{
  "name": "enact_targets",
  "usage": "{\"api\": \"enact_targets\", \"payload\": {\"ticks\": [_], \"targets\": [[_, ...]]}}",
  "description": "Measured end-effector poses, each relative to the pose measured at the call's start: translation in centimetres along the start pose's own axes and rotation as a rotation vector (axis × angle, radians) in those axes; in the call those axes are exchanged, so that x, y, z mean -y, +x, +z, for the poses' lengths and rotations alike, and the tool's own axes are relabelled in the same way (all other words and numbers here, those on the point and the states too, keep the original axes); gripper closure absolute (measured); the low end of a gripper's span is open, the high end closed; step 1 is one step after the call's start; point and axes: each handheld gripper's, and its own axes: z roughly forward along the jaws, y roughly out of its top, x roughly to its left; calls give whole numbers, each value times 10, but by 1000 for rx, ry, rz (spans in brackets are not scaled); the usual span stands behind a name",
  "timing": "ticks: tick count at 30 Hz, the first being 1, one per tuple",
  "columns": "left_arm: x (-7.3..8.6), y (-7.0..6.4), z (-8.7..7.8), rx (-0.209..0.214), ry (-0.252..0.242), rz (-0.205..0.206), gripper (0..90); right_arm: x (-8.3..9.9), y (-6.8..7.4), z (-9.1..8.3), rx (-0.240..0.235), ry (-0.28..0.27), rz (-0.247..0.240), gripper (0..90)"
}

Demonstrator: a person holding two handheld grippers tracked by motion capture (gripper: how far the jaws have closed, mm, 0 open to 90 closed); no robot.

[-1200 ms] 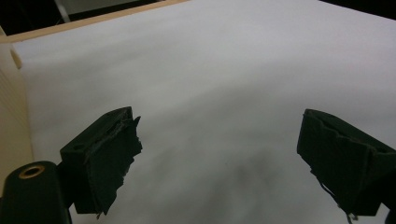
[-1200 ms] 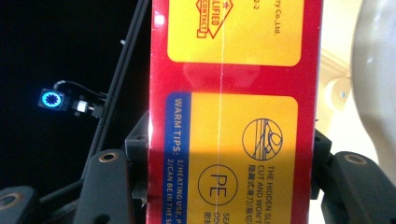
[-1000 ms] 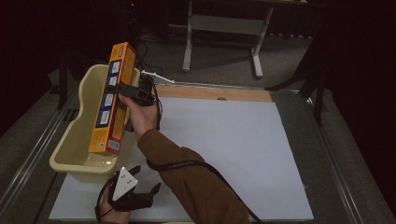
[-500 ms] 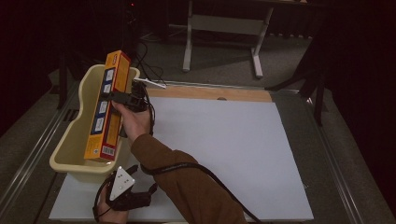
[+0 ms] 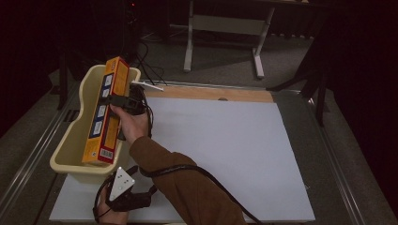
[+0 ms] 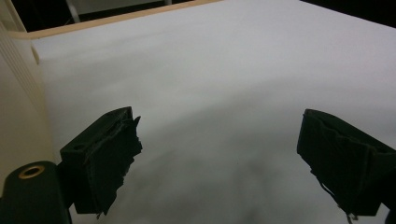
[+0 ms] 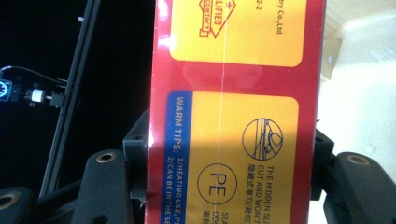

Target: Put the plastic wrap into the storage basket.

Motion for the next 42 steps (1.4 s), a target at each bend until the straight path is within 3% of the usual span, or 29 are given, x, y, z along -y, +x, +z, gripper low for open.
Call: {"api": "enact_targets", "payload": {"ticks": [5, 12, 20, 24, 25, 28, 36, 42], "targets": [[0, 1, 0, 0, 2, 3, 120, 1, 1, 1, 63, 14, 0, 381], [0, 0, 0, 0, 1, 1, 120, 0, 3, 1, 95, 37, -23, 366], [0, 1, 0, -1, 0, -2, 120, -1, 4, 0, 156, 66, -82, 329], [0, 0, 0, -1, 0, -2, 120, -2, 9, -7, 107, 55, -89, 375], [0, 0, 1, -1, 3, 1, 120, -3, 17, -10, 97, 63, -109, 376], [0, 0, 1, -4, 3, 2, 120, -2, 21, -14, 104, 53, -149, 385], [0, 0, 0, -5, 3, 5, 120, -3, 17, -21, 102, 79, -180, 388], [-1, -1, 1, -6, 4, 9, 120, -4, 12, -37, 115, 81, -270, 384]]}}
